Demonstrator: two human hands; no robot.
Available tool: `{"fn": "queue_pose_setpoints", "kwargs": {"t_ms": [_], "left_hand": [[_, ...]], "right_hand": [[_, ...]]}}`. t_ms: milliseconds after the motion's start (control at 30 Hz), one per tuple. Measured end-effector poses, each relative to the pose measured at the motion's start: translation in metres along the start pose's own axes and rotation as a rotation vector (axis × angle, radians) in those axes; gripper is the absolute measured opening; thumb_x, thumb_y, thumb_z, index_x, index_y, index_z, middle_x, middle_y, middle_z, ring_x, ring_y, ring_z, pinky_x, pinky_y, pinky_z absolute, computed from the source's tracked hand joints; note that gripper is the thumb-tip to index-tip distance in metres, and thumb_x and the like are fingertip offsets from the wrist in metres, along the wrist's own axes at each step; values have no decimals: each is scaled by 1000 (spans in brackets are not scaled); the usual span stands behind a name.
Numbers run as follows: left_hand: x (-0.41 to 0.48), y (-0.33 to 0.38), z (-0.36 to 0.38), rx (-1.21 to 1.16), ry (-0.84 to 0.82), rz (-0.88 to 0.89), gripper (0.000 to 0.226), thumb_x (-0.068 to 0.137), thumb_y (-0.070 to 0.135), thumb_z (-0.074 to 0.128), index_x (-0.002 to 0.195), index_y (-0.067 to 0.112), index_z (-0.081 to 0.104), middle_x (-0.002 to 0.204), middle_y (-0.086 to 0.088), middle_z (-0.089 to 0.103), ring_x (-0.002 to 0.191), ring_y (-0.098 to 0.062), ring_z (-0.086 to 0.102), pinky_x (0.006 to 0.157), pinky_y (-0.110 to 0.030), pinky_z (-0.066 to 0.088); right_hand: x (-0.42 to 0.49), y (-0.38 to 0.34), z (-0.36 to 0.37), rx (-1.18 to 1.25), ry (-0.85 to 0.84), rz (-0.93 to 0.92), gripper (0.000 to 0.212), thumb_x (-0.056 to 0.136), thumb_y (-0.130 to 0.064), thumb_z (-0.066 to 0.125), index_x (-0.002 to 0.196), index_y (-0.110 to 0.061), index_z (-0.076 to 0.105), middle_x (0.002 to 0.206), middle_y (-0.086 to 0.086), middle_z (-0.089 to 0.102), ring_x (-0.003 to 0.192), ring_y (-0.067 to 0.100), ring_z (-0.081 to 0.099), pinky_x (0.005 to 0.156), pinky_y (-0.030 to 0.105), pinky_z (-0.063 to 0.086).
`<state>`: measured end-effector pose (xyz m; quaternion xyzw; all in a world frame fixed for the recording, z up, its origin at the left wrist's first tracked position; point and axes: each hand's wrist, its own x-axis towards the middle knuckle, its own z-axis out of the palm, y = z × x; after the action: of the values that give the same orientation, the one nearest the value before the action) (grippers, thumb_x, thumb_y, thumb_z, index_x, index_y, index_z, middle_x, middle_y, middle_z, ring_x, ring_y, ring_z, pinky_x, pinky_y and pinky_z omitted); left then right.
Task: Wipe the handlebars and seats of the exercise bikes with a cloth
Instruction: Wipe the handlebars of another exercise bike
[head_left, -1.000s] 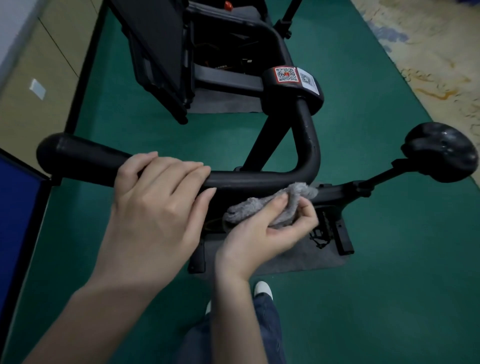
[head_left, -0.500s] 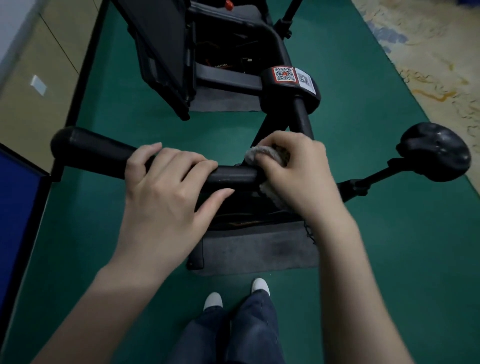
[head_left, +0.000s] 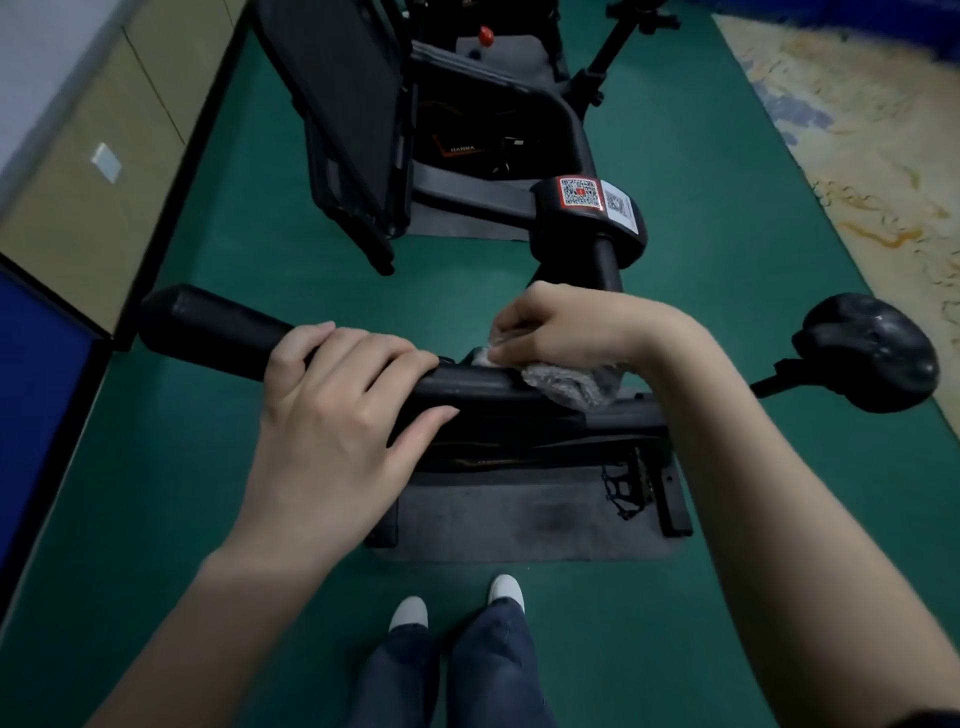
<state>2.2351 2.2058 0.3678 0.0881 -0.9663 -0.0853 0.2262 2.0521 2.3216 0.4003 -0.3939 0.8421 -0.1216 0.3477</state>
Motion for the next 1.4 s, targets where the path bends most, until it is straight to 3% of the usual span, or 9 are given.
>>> {"fn": "queue_pose_setpoints", "kwargs": {"t_ms": [67, 200, 333, 433, 500, 633, 800, 1100, 1400], "left_hand": [[0, 0, 0, 9, -8, 3, 29, 85, 41, 64, 102, 18, 68, 99, 5, 65, 96, -17, 60, 100, -33, 26], [1, 3, -1, 32, -15, -18, 38, 87, 50, 59, 102, 16, 69, 98, 4, 66, 95, -18, 62, 103, -35, 25], [6, 19, 4, 25, 2, -74, 45, 89, 54, 55, 102, 14, 70, 96, 1, 67, 94, -19, 63, 109, -40, 21], [13, 39, 14, -20, -16, -68, 46, 89, 54, 54, 102, 14, 70, 96, 2, 67, 95, -19, 63, 111, -41, 22], [18, 52, 22, -45, -30, -65, 45, 88, 54, 54, 101, 14, 70, 96, 2, 67, 94, -19, 63, 110, -42, 24], [25, 68, 36, -70, -38, -83, 44, 88, 52, 55, 100, 13, 71, 94, 2, 67, 92, -19, 63, 109, -41, 30], [23, 80, 45, -94, -49, -104, 43, 88, 49, 55, 100, 10, 70, 93, -1, 66, 91, -23, 61, 101, -37, 37], [28, 95, 49, -52, -40, -161, 47, 87, 52, 56, 103, 10, 69, 96, -1, 66, 92, -23, 60, 88, -34, 39], [32, 113, 62, -17, -16, -199, 46, 88, 53, 56, 102, 11, 70, 95, 1, 66, 91, -21, 60, 87, -35, 40]], "right_hand": [[-1, 2, -5, -79, -41, -4, 17, 90, -31, 61, 84, -16, 67, 86, 2, 69, 89, 20, 62, 87, 36, 48], [-13, 16, -12, -215, -11, -64, 9, 88, -25, 63, 80, -22, 65, 76, -7, 66, 83, 15, 60, 79, 28, 48], [-29, 36, -1, -178, 238, -215, 6, 88, -19, 65, 88, -16, 70, 76, -6, 57, 80, 17, 57, 72, 27, 43], [-39, 46, 16, -80, 460, -333, 6, 87, -15, 65, 88, -14, 70, 73, -20, 48, 77, 8, 48, 72, 25, 35], [-42, 55, 26, -24, 604, -378, 6, 88, -14, 63, 86, -13, 69, 74, -24, 47, 81, 7, 46, 74, 31, 38], [-39, 69, 37, 73, 865, -380, 7, 90, -7, 61, 87, -10, 67, 83, -10, 58, 87, 21, 55, 77, 46, 46], [-38, 72, 70, 264, 1153, -422, 9, 89, -1, 60, 89, -1, 68, 90, -4, 62, 89, 19, 55, 84, 32, 45], [-31, 86, 68, 416, 1183, -436, 8, 87, 3, 61, 89, 2, 69, 92, 10, 66, 92, 25, 58, 88, 27, 44], [-8, 108, 35, 583, 1147, -356, 8, 88, 2, 61, 91, -3, 67, 93, 4, 62, 93, 25, 59, 85, 24, 44]]}}
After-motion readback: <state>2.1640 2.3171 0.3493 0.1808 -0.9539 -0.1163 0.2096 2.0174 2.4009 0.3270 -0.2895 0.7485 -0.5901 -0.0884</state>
